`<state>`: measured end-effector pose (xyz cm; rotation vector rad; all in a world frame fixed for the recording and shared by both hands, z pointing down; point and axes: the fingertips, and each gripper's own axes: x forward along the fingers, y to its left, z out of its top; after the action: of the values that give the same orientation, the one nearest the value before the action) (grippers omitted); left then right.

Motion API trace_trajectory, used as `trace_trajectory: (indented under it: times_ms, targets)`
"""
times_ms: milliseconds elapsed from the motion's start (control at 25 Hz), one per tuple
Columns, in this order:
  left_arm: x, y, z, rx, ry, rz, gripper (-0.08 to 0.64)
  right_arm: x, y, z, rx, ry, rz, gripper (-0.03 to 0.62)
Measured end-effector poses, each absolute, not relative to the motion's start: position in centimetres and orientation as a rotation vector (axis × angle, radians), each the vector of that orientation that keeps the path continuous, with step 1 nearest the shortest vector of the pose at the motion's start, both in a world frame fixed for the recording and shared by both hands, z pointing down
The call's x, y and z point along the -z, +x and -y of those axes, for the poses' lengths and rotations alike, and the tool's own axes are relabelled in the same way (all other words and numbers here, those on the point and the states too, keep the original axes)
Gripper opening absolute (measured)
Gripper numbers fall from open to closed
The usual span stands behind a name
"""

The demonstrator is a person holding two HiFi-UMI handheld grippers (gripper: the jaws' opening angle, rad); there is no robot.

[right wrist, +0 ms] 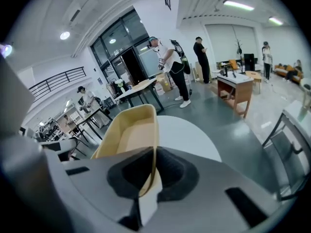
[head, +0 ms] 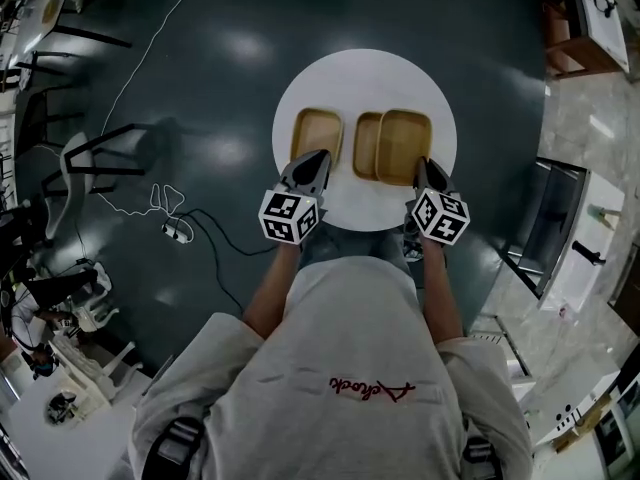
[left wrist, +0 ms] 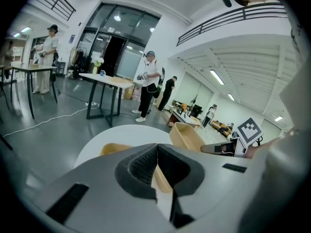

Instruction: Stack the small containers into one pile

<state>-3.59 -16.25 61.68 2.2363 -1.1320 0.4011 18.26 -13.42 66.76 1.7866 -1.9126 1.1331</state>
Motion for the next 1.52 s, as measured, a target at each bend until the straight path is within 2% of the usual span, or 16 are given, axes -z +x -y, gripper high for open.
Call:
trace_trajectory:
  times_ms: [560, 1320, 1520]
  targets:
    - [-61.9, -10.1, 16.3, -0.396, 2.2, 1.188, 0.011, -69.6, 12.6, 14.1, -1.186, 1.752, 1.863, 0.034]
    - [-62.7, -12.0, 16.7, -0.405, 2.195, 1.175, 0.011, -71.4, 11.9, 13.3, -1.186, 1.829, 1.762, 0.035]
    - [-62.6, -11.8, 16.8, -0.402, 2.193, 1.178, 0.011, -70.7, 11.7, 13.3, -1.151, 1.817, 1.799, 0.117]
